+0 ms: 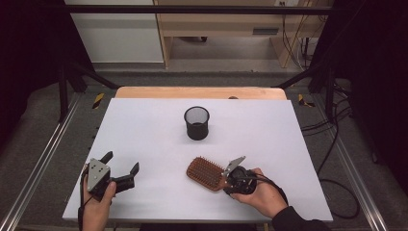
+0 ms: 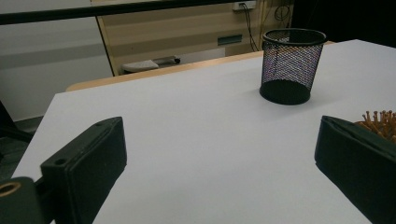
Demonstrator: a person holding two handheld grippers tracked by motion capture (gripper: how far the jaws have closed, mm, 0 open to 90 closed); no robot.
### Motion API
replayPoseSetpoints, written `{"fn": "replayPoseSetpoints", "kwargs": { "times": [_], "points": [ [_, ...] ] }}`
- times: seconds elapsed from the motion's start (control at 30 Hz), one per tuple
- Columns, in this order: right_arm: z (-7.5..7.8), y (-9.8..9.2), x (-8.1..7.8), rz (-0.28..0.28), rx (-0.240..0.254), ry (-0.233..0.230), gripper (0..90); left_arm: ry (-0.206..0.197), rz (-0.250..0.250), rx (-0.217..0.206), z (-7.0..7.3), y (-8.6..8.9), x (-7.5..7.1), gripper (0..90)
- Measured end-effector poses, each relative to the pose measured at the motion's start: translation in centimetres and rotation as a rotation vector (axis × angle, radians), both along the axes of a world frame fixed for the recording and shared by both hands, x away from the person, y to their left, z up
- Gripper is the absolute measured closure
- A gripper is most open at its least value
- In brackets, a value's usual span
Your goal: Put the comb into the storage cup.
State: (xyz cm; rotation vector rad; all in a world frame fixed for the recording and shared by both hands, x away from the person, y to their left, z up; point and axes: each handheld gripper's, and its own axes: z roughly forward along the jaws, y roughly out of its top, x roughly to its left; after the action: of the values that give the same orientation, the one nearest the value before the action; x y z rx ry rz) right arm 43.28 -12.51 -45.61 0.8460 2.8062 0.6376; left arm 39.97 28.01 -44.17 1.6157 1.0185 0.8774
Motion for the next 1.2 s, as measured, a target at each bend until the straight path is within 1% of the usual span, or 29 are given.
{"fn": "replayPoseSetpoints", "kwargs": {
  "times": [0.13,0.2,0.33,0.43,0.57,0.67,0.77,0.87,0.97,1.03,1.13,1.2],
  "points": [
    [0.1,0.4,-0.1,-0.002,-0.022,0.008,68.1,0.001,-0.004,0.003,0.0,-0.1,0.0,2.5],
    [0.1,0.4,0.0,0.005,-0.026,0.01,69.1,0.001,-0.006,0.005,0.0,-0.1,0.0,2.5],
    [0.1,0.4,0.1,-0.011,-0.026,0.027,71.8,0.0,-0.008,0.008,0.0,-0.2,0.0,2.6],
    [0.2,0.7,0.2,-0.011,-0.039,0.033,72.7,0.003,-0.012,0.012,0.0,-0.3,0.0,2.6],
    [0.2,0.9,0.1,-0.007,-0.057,0.022,73.0,0.0,-0.016,0.018,0.0,-0.3,0.0,2.6],
    [0.3,0.8,0.1,-0.003,-0.052,0.017,73.1,-0.001,-0.016,0.019,0.0,-0.3,0.0,2.6],
    [0.3,0.7,0.0,-0.011,-0.043,0.018,73.1,-0.002,-0.014,0.015,0.0,-0.2,0.0,2.6],
    [0.3,0.5,0.0,-0.014,-0.023,0.013,73.1,-0.003,-0.012,0.011,0.1,-0.2,0.0,2.6],
    [0.4,0.4,0.1,-0.019,0.002,-0.008,73.1,-0.006,-0.011,0.007,0.1,-0.1,0.0,2.6],
    [0.7,0.3,0.2,-0.025,0.038,-0.026,73.1,-0.007,-0.011,-0.003,0.2,-0.1,0.0,2.6],
    [1.1,0.1,0.6,-0.027,0.09,-0.059,73.1,-0.013,-0.022,-0.044,0.4,-0.1,0.0,2.7],
    [1.4,0.0,0.8,-0.039,0.13,-0.087,73.1,-0.012,-0.031,-0.071,0.5,-0.1,-0.1,3.0]
  ]
}}
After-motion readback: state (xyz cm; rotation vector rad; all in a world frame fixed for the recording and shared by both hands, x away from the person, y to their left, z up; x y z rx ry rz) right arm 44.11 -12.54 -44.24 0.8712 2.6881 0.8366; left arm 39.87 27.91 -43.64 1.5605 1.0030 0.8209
